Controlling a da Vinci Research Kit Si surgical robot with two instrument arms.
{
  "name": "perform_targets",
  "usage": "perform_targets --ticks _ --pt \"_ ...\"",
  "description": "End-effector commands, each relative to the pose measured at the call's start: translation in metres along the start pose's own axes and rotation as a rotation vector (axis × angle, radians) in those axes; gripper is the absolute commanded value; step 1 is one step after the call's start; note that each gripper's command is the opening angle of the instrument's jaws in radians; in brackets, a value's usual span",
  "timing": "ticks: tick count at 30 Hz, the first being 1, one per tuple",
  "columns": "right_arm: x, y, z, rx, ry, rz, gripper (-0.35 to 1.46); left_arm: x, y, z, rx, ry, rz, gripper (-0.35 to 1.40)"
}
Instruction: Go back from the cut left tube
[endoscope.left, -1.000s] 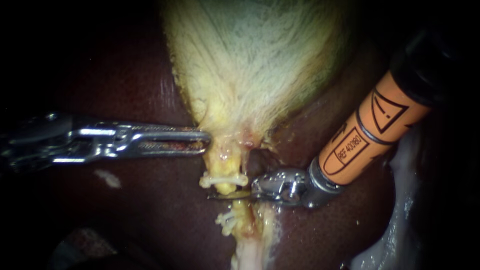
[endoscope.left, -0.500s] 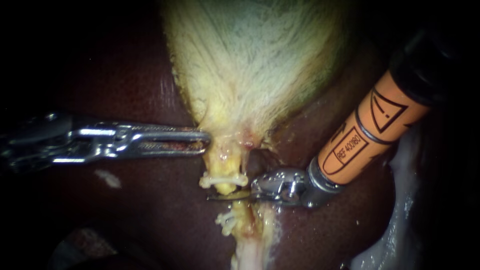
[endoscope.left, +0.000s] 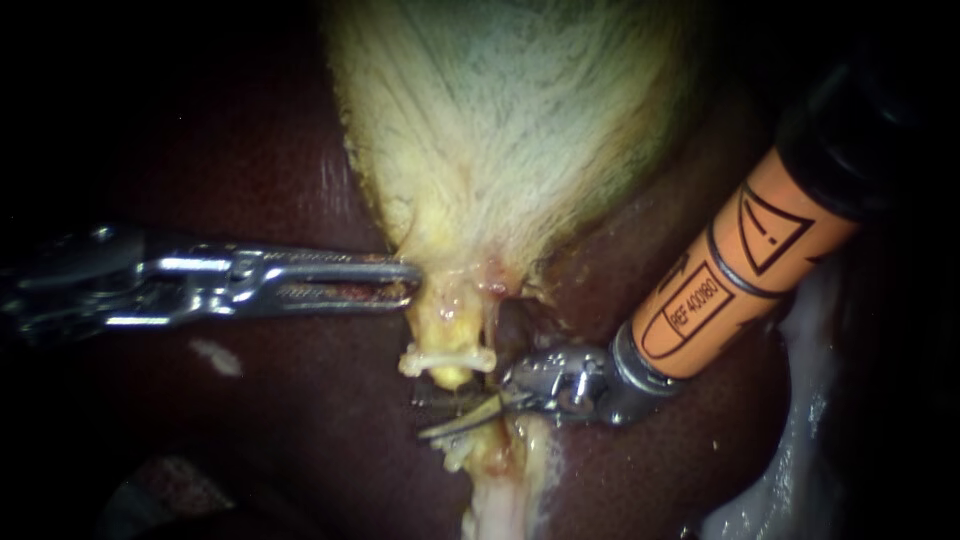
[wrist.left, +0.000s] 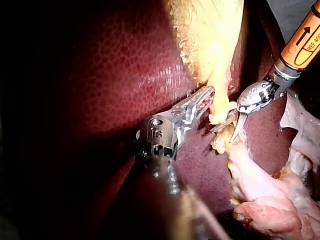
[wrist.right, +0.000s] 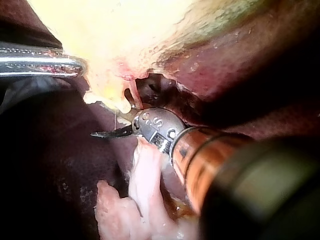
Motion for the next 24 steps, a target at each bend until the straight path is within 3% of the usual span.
perform_targets --ticks 1,6,10,14,24 --pt "0.0 0.0 0.0 0.0 0.0 0.0 0.78 0.0 0.0 0.0 0.0 0.0 0.0 -0.35" --pt "-0.0002 -0.0004 -0.0003 0.003 -0.001 -0.003 0.88 0.0 0.0 0.0 0.0 0.0 0.0 -0.35" --pt "-0.0004 -0.0012 -0.001 0.01 -0.004 -0.006 1.13 0.0 0.0003 0.0001 -0.002 -0.001 0.0 -0.35" --pt "-0.0008 -0.0023 -0.002 0.02 -0.008 -0.028 1.15 0.0 0.0007 0.0002 -0.002 -0.001 0.0 -0.35" --pt "-0.0008 -0.0037 -0.0066 0.047 -0.013 -0.197 1.2 0.0001 0.0008 0.0 -0.002 0.0 0.0 -0.35"
